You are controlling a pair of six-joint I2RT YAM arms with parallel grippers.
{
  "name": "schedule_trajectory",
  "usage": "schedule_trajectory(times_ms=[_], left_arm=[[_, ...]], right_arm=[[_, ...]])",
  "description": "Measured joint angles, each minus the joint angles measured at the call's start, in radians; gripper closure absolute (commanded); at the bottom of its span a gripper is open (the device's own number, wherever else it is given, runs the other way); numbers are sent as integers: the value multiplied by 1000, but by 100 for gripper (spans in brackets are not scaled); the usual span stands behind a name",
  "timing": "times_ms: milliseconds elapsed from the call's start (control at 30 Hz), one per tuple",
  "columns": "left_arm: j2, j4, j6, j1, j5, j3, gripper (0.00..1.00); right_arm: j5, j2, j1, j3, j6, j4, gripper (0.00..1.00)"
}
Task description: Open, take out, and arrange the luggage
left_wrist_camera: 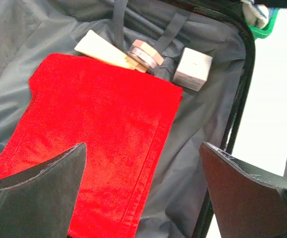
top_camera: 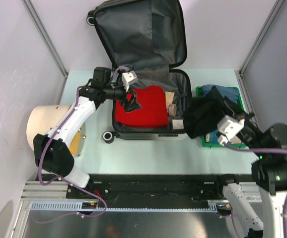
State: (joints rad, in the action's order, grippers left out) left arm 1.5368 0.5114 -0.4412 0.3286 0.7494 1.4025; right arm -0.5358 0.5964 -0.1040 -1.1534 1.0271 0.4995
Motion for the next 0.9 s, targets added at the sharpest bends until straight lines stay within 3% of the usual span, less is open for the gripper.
schedule_trajectory(times_ms=[167, 400, 667, 900], left_arm=[[-7, 0, 7, 35, 20, 0, 0], [-14, 0, 16, 66, 36, -4, 0], [8, 0, 23, 71, 40, -3, 0], [34, 2, 23, 71, 35, -2, 0]], right_arm=[[92, -146, 1, -39, 10, 298, 100], [272, -172, -55, -100, 22, 586, 100], [606, -129, -394, -10, 42, 567, 100], [721, -10, -447, 55, 61, 465, 100]])
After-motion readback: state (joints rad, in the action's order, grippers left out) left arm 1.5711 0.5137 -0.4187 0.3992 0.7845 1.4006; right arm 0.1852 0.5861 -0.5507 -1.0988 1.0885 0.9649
